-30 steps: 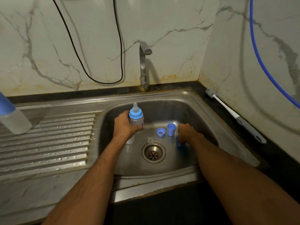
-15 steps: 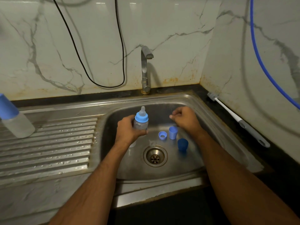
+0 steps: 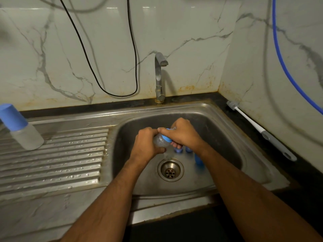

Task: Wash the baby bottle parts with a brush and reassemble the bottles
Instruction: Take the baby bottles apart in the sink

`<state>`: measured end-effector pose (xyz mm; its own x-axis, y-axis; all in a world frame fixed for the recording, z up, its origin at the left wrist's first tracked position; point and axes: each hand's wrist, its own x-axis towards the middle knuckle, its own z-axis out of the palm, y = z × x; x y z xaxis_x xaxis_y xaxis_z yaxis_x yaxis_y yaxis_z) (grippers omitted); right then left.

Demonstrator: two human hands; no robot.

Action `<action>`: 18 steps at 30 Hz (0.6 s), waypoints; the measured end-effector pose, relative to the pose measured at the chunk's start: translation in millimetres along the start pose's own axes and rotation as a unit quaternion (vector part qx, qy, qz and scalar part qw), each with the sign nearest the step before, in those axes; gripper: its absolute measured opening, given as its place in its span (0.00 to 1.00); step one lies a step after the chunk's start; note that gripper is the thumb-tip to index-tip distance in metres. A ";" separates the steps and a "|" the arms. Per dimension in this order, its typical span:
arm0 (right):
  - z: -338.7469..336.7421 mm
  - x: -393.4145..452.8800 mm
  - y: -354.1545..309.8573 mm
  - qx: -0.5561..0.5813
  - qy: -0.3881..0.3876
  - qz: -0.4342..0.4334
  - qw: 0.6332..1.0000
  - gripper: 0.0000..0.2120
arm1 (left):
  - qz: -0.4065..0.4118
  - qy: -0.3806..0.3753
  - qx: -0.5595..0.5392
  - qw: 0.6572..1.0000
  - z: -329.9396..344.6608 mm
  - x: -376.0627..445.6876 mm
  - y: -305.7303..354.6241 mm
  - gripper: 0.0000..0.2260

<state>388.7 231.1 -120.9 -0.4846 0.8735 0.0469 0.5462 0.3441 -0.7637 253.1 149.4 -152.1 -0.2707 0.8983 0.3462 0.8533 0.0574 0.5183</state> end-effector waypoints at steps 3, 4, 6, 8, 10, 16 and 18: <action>-6.6 0.5 -4.7 -0.021 -0.025 -0.025 0.999 0.23 | -0.003 -0.008 -0.003 1.000 -3.0 2.7 -0.4 0.24; -9.7 -0.3 -6.8 -0.030 -0.033 -0.037 0.998 0.22 | -0.003 -0.010 -0.007 1.000 -3.9 3.6 -1.0 0.23; -15.6 -2.3 -9.9 -0.058 -0.046 -0.070 0.995 0.20 | -0.003 -0.020 -0.018 1.000 -5.0 4.2 -1.8 0.21; -19.5 -4.8 -12.1 -0.103 -0.052 -0.100 0.988 0.18 | 0.006 -0.040 -0.035 0.999 -6.9 3.0 -1.5 0.19; -22.6 -6.1 -15.2 -0.143 -0.058 -0.135 0.979 0.19 | 0.019 -0.081 -0.071 0.994 -12.1 1.8 -0.8 0.17; -31.3 -8.5 -15.6 -0.222 -0.143 -0.225 0.938 0.18 | 0.003 -0.128 -0.099 0.987 -17.1 0.7 -9.8 0.19; -30.5 -7.8 -11.7 -0.173 -0.146 -0.233 0.946 0.26 | -0.031 -0.096 -0.083 0.991 -13.6 0.4 -10.3 0.20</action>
<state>406.9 230.8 -92.7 -0.8680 0.4846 0.1084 0.3937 0.8046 -0.4446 238.1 143.2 -146.7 -0.2168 0.9625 0.1632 0.7482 0.0564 0.6610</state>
